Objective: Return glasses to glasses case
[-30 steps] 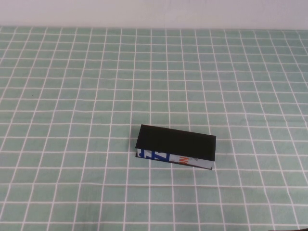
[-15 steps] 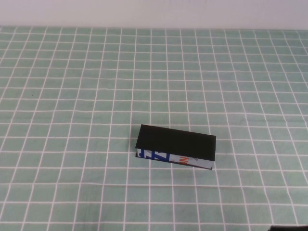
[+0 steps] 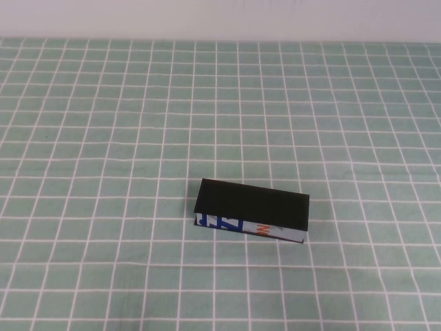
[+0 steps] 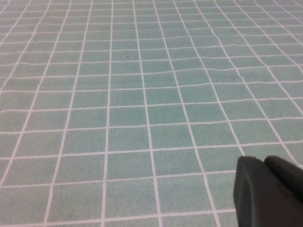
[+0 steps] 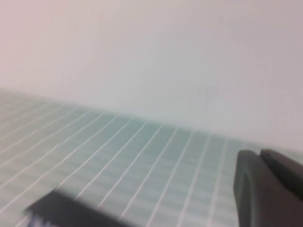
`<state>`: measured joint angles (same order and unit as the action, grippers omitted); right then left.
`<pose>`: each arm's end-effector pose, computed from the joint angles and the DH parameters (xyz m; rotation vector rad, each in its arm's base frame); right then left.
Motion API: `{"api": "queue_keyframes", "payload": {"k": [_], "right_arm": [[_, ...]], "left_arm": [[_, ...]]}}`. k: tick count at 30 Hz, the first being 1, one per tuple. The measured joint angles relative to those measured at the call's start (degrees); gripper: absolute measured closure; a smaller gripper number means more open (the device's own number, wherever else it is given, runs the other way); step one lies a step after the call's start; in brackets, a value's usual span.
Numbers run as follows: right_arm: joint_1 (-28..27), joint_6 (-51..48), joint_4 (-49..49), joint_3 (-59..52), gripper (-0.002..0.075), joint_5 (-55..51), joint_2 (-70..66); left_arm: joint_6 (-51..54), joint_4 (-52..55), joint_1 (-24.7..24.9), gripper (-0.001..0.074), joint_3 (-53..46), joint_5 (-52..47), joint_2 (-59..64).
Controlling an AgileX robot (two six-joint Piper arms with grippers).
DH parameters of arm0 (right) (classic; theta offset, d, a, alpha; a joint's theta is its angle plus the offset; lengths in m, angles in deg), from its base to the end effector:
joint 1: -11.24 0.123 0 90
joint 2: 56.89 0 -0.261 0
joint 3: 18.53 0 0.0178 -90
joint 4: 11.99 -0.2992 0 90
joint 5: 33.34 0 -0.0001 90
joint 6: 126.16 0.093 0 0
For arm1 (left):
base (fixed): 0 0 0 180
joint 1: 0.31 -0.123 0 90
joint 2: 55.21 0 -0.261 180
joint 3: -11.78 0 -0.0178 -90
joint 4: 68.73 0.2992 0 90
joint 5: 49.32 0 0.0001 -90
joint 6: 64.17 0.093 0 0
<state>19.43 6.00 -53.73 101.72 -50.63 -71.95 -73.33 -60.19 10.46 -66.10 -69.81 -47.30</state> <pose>0.1192 0.0358 0.2897 -0.3645 1.4930 0.1635 0.1264 -0.0191 0.1728 0.1191 1.8482 -0.0968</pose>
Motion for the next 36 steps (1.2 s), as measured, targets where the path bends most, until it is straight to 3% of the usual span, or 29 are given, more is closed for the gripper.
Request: {"api": "queue_keyframes", "payload": {"k": [7,11,13,17,20,28,36], "right_arm": [[-0.43,0.0,0.61,-1.93,0.0739,5.05,0.1],[-0.43,3.46,8.19,-6.06,0.0739,5.16,0.1],[-0.43,11.05,15.29,-8.23,0.0739,5.62,0.1],[-1.22,35.64,37.41,-13.03,0.0739,8.01,1.38],[-2.57,45.23,44.72,-16.19,0.0739,8.49,3.41],[-3.44,49.35,44.89,-18.36,0.0739,-1.59,6.97],[-3.44,49.35,43.47,-18.36,0.0739,-2.44,6.97]], "left_arm": [[0.0,0.08,-0.03,0.0737,0.0,0.0,0.0],[0.0,0.08,-0.03,0.0737,0.0,0.0,0.0],[0.0,0.08,-0.03,0.0737,0.0,0.0,0.0],[0.0,0.08,-0.03,0.0737,0.0,0.0,0.0],[0.0,0.08,-0.03,0.0737,0.0,0.0,0.0],[0.1,0.08,-0.03,0.0737,0.0,-0.1,0.0],[0.1,0.08,-0.03,0.0737,0.0,-0.1,-0.1]]}}
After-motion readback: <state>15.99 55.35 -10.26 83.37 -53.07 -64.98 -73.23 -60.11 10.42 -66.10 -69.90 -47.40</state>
